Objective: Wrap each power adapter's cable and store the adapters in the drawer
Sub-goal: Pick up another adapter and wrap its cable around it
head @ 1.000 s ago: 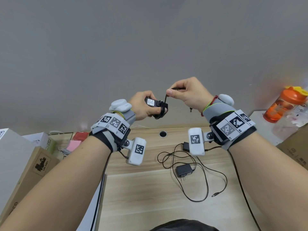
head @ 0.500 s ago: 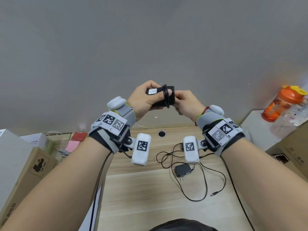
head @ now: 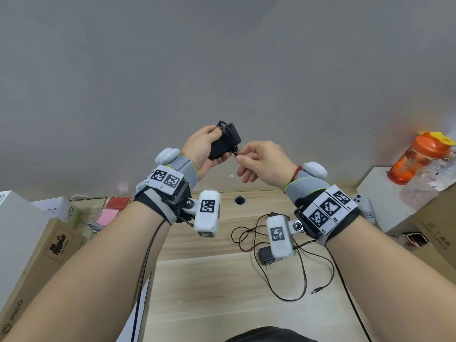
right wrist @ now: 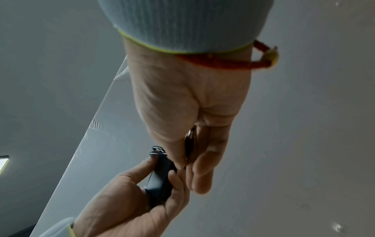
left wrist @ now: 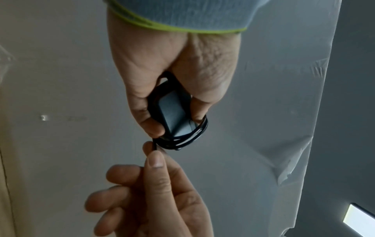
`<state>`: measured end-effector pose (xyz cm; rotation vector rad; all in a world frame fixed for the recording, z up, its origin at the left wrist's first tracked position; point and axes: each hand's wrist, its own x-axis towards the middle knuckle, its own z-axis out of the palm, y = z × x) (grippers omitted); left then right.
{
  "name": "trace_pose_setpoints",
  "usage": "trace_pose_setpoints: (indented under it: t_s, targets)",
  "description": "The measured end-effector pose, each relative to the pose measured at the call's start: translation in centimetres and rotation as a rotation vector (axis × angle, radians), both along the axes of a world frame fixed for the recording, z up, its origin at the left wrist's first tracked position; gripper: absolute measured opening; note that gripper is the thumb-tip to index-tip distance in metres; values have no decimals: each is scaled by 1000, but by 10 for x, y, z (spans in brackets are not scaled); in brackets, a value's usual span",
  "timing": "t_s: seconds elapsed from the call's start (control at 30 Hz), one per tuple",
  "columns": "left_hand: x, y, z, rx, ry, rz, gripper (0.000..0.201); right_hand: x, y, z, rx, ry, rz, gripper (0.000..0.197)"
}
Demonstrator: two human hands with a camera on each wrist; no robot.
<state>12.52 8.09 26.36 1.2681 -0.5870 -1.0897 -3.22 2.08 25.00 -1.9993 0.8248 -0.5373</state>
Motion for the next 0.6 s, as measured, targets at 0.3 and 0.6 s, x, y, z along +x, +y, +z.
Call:
trace_pose_setpoints:
  t_s: [0.3,0.6]
  targets:
    - [-3,-1,-3,18,-24,11,15,2,8,12,6,-62,-7,13]
    - [-13,-3,3,-11,15,35,15,6,7,10,69,-150,-133,12]
